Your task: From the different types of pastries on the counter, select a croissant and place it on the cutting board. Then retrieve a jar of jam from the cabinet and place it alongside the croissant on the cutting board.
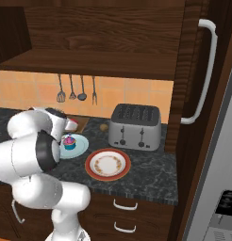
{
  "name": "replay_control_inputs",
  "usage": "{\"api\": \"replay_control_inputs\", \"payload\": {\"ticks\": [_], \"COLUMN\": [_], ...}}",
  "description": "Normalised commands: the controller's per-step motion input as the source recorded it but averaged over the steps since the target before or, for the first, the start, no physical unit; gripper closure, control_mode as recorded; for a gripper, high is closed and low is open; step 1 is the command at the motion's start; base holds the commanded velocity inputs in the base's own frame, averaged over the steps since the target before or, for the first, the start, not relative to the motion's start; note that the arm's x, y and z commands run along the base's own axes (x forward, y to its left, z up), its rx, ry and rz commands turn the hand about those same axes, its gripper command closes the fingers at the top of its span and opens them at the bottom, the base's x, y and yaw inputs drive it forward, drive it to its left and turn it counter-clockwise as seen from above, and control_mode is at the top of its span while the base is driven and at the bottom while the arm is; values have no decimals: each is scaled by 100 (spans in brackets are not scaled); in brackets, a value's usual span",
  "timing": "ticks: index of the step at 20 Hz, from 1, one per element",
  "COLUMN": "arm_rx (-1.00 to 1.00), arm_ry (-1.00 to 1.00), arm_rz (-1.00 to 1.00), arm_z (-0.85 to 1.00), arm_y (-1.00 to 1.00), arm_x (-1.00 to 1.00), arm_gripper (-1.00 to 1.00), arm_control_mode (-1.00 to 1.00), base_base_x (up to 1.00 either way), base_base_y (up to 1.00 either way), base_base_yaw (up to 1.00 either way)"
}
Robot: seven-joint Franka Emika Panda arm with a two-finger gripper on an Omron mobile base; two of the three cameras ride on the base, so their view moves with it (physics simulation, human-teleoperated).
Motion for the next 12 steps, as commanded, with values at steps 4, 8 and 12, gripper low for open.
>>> {"api": "replay_control_inputs", "payload": {"ticks": [4,8,12], "arm_rx": [1,2,2], "arm_ry": [10,5,5], "arm_rz": [0,0,0], "arm_z": [45,49,52], "arm_y": [-73,-77,-72], "arm_x": [-72,-84,-80], "arm_gripper": [-100,-100,-100], "arm_control_mode": [-100,-100,-100], "base_base_x": [0,0,0], "base_base_y": [0,0,0], "base_base_yaw": [0,0,0]}}
